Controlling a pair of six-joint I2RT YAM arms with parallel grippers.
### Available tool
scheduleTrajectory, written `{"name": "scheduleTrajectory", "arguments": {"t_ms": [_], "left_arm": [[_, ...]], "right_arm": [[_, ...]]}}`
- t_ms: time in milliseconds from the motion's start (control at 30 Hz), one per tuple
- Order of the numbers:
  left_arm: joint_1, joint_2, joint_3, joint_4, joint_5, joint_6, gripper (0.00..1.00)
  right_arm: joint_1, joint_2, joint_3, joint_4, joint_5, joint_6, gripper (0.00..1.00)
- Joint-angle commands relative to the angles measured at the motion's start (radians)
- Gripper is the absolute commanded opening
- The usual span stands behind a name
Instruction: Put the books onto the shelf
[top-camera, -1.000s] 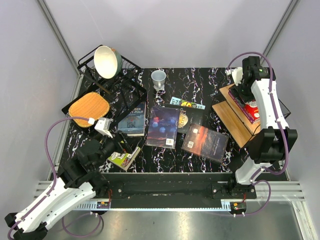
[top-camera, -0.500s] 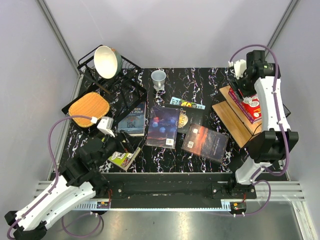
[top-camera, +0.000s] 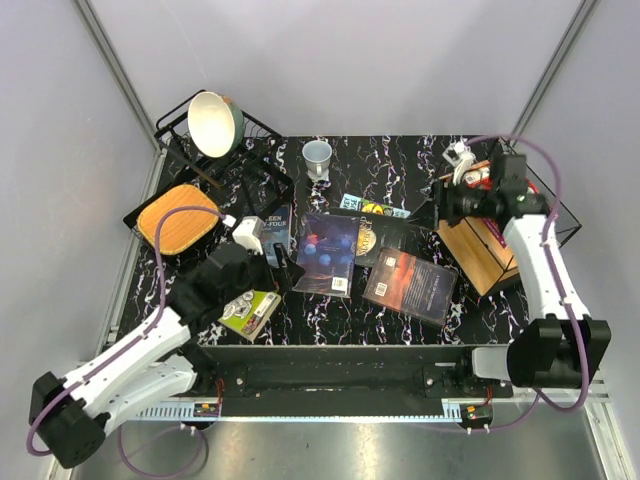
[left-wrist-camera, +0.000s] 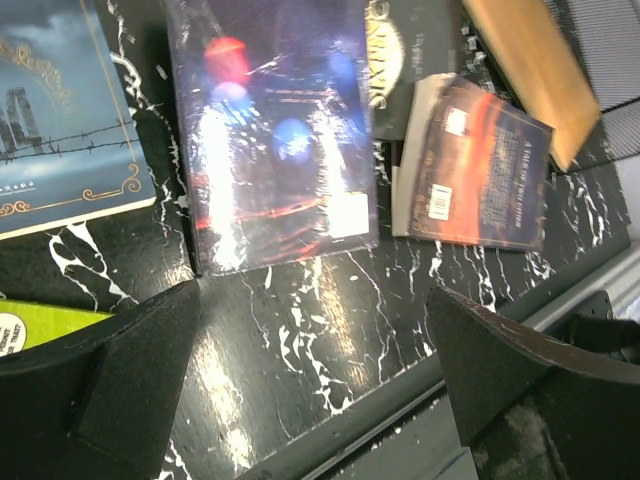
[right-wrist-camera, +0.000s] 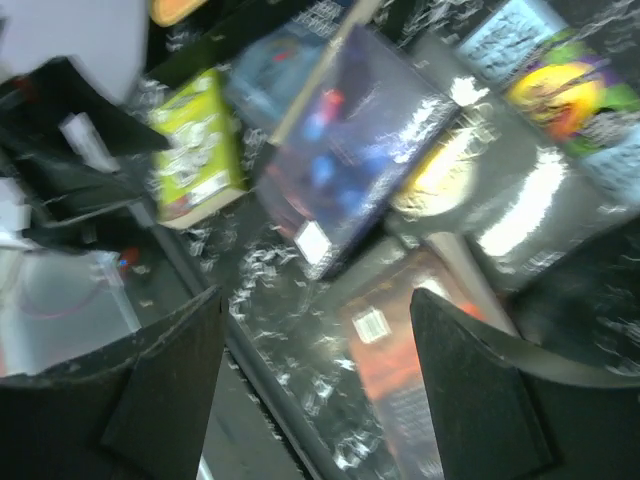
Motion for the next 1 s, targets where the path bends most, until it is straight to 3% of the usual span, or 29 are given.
{"name": "scheduleTrajectory", "arguments": {"t_ms": [0, 200, 333, 400, 533, 800, 967], "left_arm": [[0.06, 0.106, 0.068, 0.123, 0.111, -0.014, 0.99], [0.109, 0.279, 0.063, 0.185, 0.164, -0.025, 0.99], [0.12, 0.39, 0.086, 0.222, 0.16, -0.007, 0.99], [0.126, 0.439, 0.101, 0.228, 0.158, 0.001, 0.98], [0.135, 0.562, 0.146, 0.222, 0.157, 0.016, 0.93], [0.137, 0.665, 0.18, 0.178, 0.098, 0.029, 0.88], [0.135, 0.723, 0.147, 0.264, 0.195, 0.007, 0.77]], "right_arm": [[0.084, 0.018, -0.287, 0.654, -0.305, 0.487, 0.78], [0.253, 0.09, -0.417, 0.846, -0.1, 0.568, 0.77], [0.342, 0.139, -0.475, 0.894, 0.28, 0.76, 0.77], [0.373, 0.158, -0.504, 0.915, 0.356, 0.79, 0.77], [0.429, 0.219, -0.534, 0.969, 0.429, 0.788, 0.79], [0.474, 0.342, -0.544, 0.997, 0.462, 0.868, 0.79], [0.495, 0.417, -0.545, 1.018, 0.451, 0.912, 0.79]]}}
